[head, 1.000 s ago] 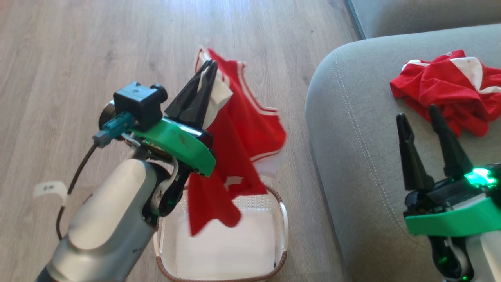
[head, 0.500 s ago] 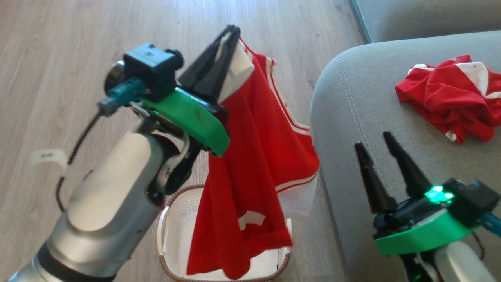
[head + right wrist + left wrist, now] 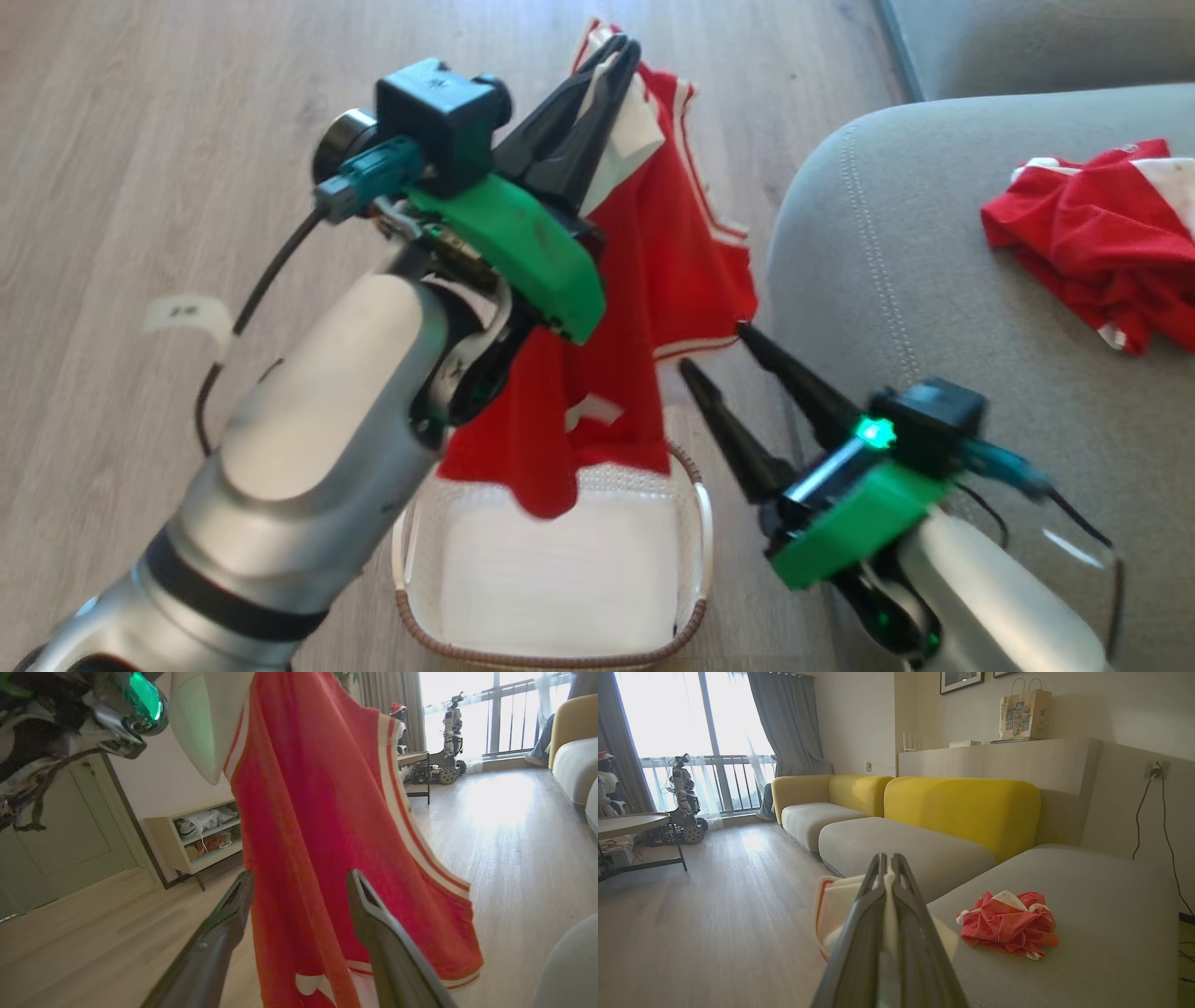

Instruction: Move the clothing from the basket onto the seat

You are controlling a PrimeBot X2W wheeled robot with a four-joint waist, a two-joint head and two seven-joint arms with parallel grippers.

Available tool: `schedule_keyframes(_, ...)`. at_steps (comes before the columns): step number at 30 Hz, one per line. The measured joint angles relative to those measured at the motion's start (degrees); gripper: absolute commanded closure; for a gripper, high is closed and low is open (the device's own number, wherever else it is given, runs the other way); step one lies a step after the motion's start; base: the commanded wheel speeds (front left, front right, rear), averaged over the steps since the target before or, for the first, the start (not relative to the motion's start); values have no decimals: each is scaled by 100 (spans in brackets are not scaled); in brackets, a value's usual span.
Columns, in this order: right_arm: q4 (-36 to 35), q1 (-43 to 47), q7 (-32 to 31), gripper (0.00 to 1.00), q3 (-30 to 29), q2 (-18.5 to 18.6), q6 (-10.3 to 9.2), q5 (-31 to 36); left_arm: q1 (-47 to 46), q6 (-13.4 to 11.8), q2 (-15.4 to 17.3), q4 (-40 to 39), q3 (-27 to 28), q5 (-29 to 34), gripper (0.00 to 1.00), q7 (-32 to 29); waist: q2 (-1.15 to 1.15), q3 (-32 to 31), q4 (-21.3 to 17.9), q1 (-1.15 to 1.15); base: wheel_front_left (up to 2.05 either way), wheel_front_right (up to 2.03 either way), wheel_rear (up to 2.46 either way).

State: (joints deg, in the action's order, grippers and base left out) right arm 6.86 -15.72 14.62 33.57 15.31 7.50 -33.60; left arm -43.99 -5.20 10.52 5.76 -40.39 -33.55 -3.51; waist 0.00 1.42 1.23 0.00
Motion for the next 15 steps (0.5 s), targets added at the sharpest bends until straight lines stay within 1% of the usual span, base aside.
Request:
schedule_keyframes(2, 349, -308, 0, 0, 277, -21, 0, -160, -57, 22, -99, 79, -42, -1, 100, 8, 0, 12, 61, 0, 0, 0, 0)
schedule_keyframes(4, 746, -626, 0, 0, 558, -26, 0, -177, -102, 73, -220, 180, -130, -5, 100, 15, 0, 22, 132, 0, 0, 0, 0)
schedule_keyframes(6, 1065, -899, 0, 0, 716, -53, 0, -187, -162, 125, -332, 259, -201, -9, 100, 16, 0, 34, 212, 0, 0, 0, 0)
schedule_keyframes(10, 1556, -1303, 0, 0, 844, -115, 0, -234, -246, 181, -437, 370, -320, -57, 100, 64, 0, 58, 372, 0, 0, 0, 0)
schedule_keyframes(15, 1928, -1528, 0, 0, 990, -243, 0, -334, -269, 274, -555, 399, -421, -126, 100, 66, 0, 84, 586, 0, 0, 0, 0)
